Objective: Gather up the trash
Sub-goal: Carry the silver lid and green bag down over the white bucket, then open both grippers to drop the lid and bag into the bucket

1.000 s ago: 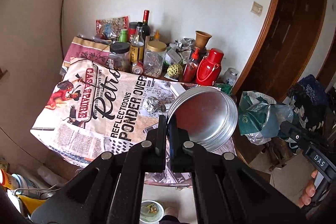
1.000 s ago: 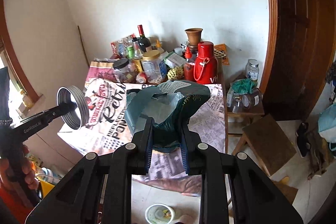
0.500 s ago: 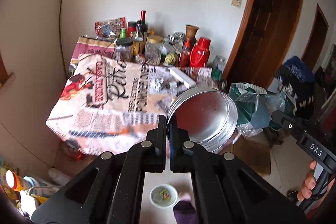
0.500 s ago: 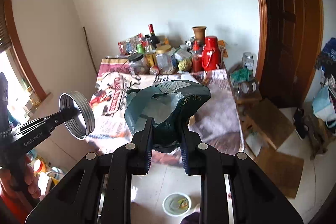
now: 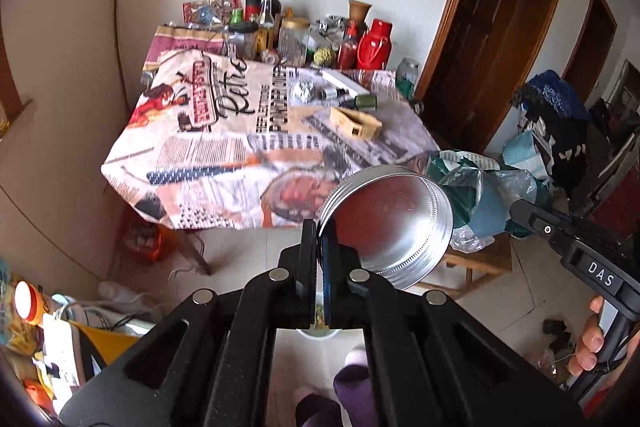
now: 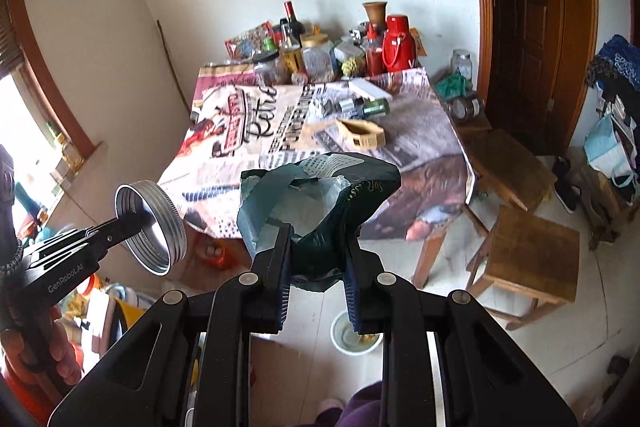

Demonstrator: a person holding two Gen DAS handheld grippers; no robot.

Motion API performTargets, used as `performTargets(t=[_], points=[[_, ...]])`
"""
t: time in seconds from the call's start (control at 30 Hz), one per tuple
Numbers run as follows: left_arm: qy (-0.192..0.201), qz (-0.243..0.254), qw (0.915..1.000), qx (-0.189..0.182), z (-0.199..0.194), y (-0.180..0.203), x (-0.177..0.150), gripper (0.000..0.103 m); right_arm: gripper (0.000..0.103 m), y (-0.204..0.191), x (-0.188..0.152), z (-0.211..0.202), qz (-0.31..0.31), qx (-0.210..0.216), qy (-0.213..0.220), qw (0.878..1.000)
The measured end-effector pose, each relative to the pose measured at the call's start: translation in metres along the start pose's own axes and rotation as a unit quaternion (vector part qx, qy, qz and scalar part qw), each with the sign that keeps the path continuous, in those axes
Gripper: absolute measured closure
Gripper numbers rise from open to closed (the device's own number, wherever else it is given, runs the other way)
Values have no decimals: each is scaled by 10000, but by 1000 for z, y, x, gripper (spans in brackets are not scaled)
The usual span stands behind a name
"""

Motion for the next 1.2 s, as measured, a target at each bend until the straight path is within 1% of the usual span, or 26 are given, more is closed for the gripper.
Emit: performTargets(t=[0.13,0.23,0.37,0.4,0.47,0.6,0.77,0.9,1.0,1.1,1.13,1.2], points=[[-212,-89,9997,31,14,0,-12,103,82,5,-10,13,-81,8,-200,9998],[-404,-191,9990,84,34,0,-17,102,82,12,-13,29,-133,51,-366,9992],[-646,-258,9974,203,71,5,-21,103,82,27,-18,57,-180,66,-629,9978],[-704,-263,9969,228,81,5,-23,102,82,34,-20,69,-192,72,-731,9971],[-872,-272,9954,296,109,8,-26,102,82,42,-25,84,-197,49,-865,9960],[-1215,-275,9915,363,161,8,-40,103,82,62,-38,134,-268,3,-1226,9921],[-1735,-299,9830,519,238,0,-70,103,82,82,-56,201,-257,47,-1603,9867],[-2045,-461,9760,594,296,-13,-94,102,82,95,-74,266,-297,89,-1936,9806],[-2260,-655,9697,651,338,-27,-116,102,82,101,-84,306,-288,127,-2067,9779],[-2481,-889,9620,709,382,-44,-144,102,82,105,-100,354,-242,189,-2267,9735],[-2531,-922,9601,754,393,-48,-150,102,82,106,-104,364,-242,188,-2311,9724],[-2621,-999,9565,806,418,-58,-164,102,82,107,-118,398,-326,117,-2443,9691]])
Point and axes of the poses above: each gripper's, at about its wrist camera, not at the fingertips, and z roughly the way its jaws point, y to its right, x to its top, the point moved 3 cm from there along z, roughly the way its jaws point, and after that the axes turned 15 degrees about -y, right-handed, at the moved point
